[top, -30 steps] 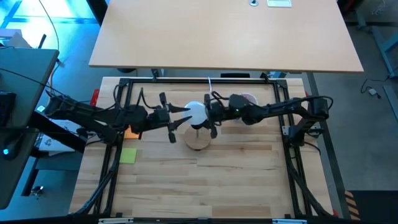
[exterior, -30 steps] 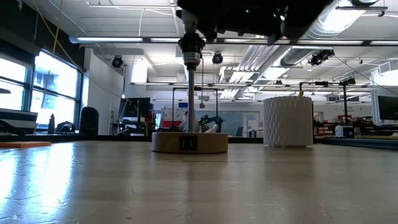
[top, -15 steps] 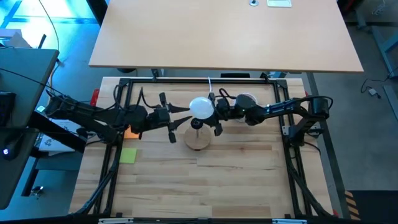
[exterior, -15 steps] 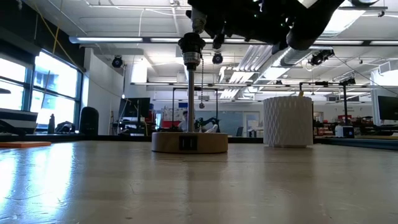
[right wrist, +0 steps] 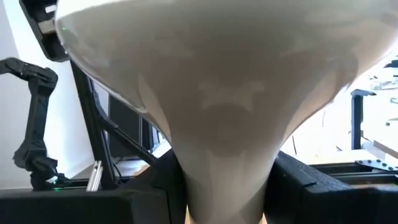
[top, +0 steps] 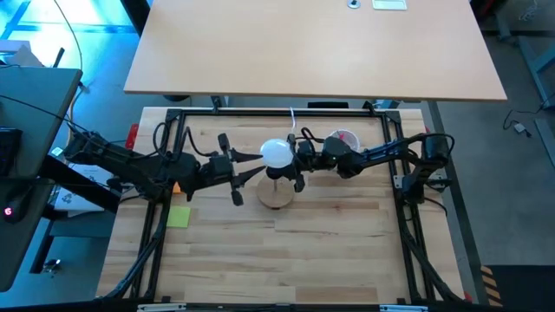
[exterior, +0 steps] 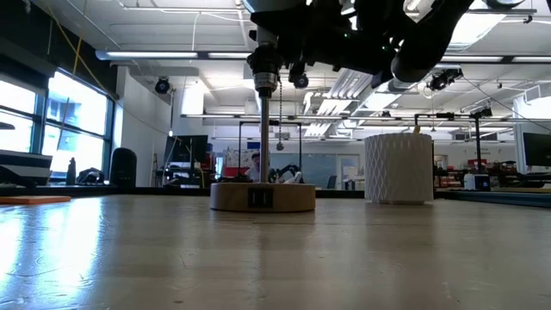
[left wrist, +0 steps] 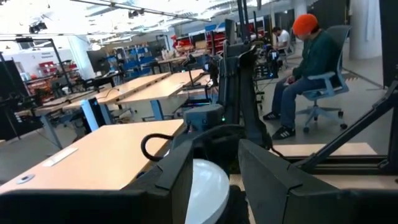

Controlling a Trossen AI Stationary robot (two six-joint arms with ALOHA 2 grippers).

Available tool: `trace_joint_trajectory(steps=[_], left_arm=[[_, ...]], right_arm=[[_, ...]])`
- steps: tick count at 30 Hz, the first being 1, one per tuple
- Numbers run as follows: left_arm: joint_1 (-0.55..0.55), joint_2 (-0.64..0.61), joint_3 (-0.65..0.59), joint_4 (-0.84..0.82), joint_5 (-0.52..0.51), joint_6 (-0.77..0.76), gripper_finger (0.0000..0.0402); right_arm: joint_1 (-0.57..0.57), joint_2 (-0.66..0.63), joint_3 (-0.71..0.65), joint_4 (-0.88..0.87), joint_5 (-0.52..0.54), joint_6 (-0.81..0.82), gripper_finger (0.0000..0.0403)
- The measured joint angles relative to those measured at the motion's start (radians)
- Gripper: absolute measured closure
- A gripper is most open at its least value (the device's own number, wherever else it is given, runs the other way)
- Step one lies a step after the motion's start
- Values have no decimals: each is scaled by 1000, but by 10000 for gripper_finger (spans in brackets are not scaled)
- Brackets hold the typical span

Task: Screw lightbulb
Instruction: Insert the light bulb into the brown lamp

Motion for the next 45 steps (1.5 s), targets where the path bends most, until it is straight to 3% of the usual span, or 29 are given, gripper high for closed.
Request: trace_joint_trajectory(steps=[17,22,33,45], left_arm=[[0,0,0,-26,-21,-16,280],[11,0,0,-3,-18,-17,282],[130,-2,0,-117,113,-145,336],[115,-21,0,-116,120,-140,365]], right_arm=[[10,-5,3,-60,-7,-45,261],[11,-5,59,-176,-19,-65,261],[26,-4,90,-238,-21,-105,265],[46,-1,88,-199,34,-115,265]])
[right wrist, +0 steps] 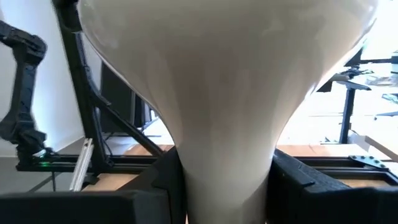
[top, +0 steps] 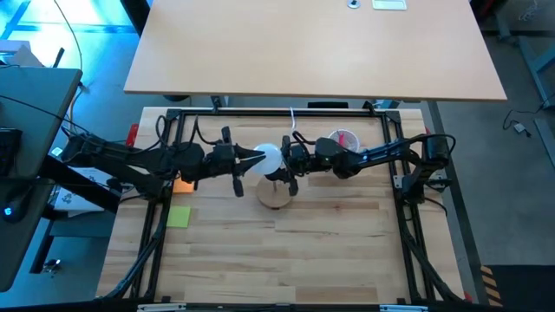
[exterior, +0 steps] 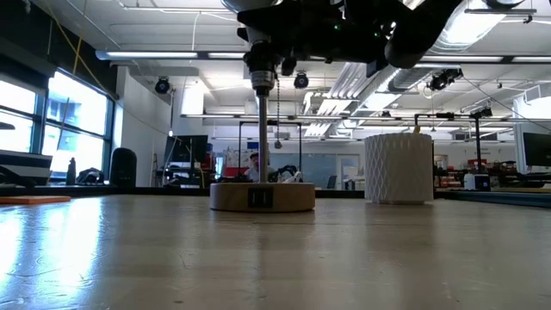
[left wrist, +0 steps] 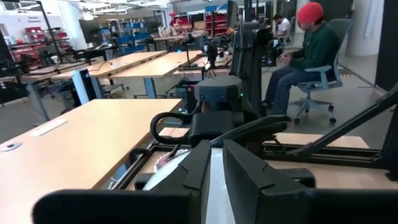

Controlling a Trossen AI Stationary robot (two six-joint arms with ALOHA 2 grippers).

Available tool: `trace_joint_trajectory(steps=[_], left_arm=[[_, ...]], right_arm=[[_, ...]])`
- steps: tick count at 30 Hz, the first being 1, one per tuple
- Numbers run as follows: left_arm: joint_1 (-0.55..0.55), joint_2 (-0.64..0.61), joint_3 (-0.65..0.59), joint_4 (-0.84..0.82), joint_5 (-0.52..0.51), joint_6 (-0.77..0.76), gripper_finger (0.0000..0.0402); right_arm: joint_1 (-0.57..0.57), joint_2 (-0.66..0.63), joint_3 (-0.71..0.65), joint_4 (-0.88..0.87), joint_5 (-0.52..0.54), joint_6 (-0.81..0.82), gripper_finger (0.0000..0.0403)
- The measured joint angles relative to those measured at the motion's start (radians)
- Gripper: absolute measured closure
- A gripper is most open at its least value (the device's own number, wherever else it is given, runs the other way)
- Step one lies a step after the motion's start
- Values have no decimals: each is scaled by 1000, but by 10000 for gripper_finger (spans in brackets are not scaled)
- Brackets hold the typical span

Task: Screw lightbulb
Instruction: Insert the light bulb into the brown lamp

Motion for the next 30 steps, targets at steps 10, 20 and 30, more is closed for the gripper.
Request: trace_joint_trajectory(steps=[10,20,30], left_arm=[[-31,-17,0,31,-11,28,366],[-38,-16,0,12,-12,20,366],[-9,-15,0,-24,-14,-2,366]], right_arm=[[8,17,-3,99,46,11,265],[11,38,0,115,46,36,251],[11,38,1,47,36,26,228]])
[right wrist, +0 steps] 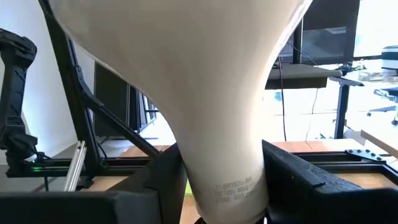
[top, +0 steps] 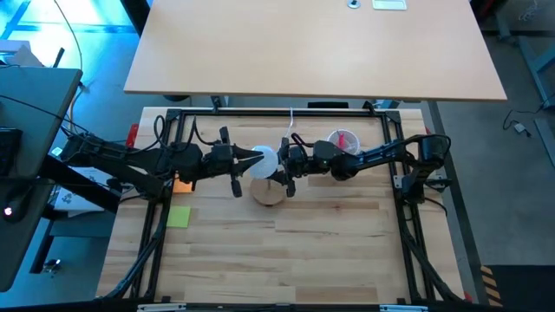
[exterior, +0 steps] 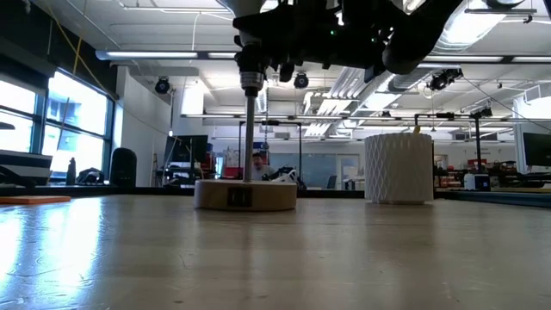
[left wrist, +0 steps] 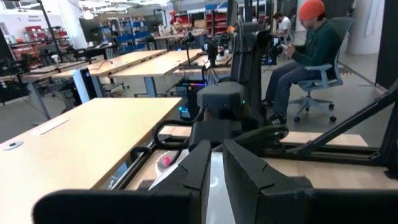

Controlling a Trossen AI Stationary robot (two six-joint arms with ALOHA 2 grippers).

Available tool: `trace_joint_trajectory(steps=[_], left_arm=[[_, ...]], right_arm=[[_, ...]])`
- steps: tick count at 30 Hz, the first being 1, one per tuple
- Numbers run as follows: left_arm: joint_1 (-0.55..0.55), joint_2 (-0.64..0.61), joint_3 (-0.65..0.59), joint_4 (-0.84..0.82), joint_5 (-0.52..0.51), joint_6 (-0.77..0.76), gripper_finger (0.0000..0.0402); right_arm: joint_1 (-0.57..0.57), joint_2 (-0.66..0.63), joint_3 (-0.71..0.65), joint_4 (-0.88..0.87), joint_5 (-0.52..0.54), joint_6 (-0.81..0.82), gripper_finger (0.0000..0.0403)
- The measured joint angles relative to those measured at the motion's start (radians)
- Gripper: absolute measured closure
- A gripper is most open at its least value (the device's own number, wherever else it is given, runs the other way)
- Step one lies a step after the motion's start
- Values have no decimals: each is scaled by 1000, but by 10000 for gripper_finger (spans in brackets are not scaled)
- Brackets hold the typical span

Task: Screw lightbulb
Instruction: Insert the light bulb into the brown lamp

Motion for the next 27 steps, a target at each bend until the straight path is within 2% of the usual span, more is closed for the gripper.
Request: trace_joint_trajectory(steps=[21,27], left_arm=[[1,0,0,-18,1,-5,366],[1,0,0,-25,2,-7,366]], right_arm=[[-32,-50,0,-47,-16,0,223],[-32,-71,0,-114,-16,-15,190]])
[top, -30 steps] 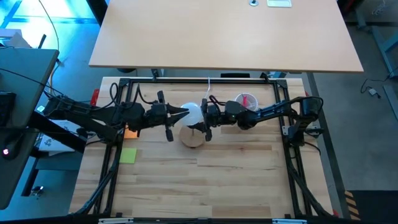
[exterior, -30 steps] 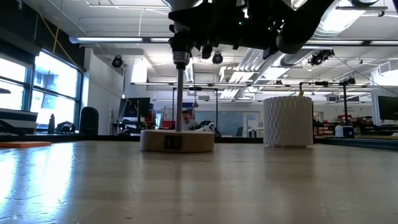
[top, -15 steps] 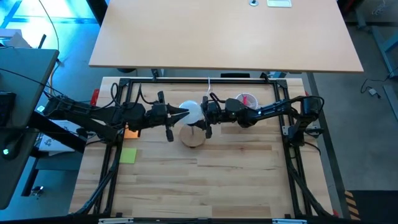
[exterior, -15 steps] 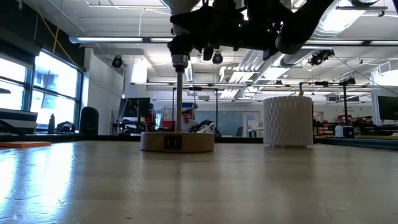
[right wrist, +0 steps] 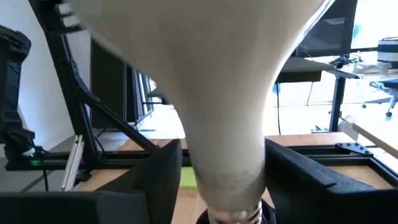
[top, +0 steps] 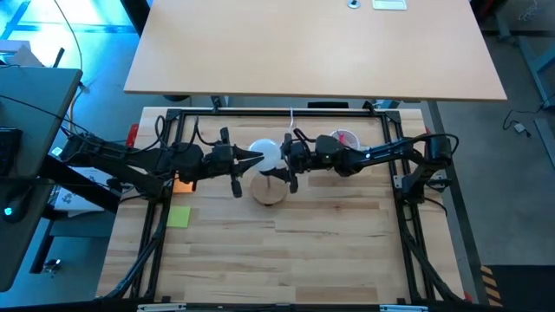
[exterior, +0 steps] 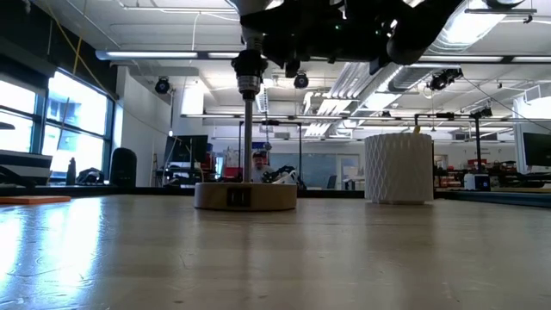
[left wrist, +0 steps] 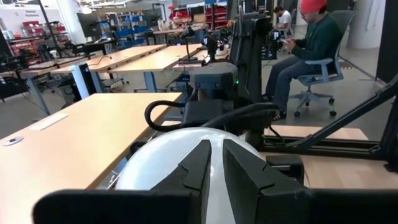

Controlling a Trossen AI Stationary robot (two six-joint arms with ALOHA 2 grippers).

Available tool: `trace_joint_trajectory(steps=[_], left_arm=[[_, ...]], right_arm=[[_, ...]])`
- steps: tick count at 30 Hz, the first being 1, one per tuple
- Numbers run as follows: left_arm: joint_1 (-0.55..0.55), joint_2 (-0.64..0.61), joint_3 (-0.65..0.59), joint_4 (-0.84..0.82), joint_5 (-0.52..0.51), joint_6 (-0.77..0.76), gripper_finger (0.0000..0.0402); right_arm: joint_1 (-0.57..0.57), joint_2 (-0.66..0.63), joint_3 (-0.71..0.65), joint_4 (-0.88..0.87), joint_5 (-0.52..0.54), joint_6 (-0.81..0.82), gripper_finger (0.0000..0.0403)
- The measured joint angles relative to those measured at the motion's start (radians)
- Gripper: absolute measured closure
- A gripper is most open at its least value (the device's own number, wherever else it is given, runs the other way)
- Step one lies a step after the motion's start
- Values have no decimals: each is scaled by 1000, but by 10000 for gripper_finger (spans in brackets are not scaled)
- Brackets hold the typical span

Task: Screw lightbulb
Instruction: Insert the light bulb into the brown lamp

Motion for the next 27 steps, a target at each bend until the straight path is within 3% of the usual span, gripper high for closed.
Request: trace_joint_trajectory(steps=[8,11,16,27], left_arm=[[0,0,0,-15,-1,-1,366],[3,5,0,-11,1,-1,366],[19,18,1,-13,0,-25,366],[-1,-26,1,-7,-2,-25,366]], right_arm=[[0,0,0,23,1,-2,177],[0,0,0,29,8,-2,201],[0,0,1,-8,40,-31,281],[1,0,0,12,79,-71,280]])
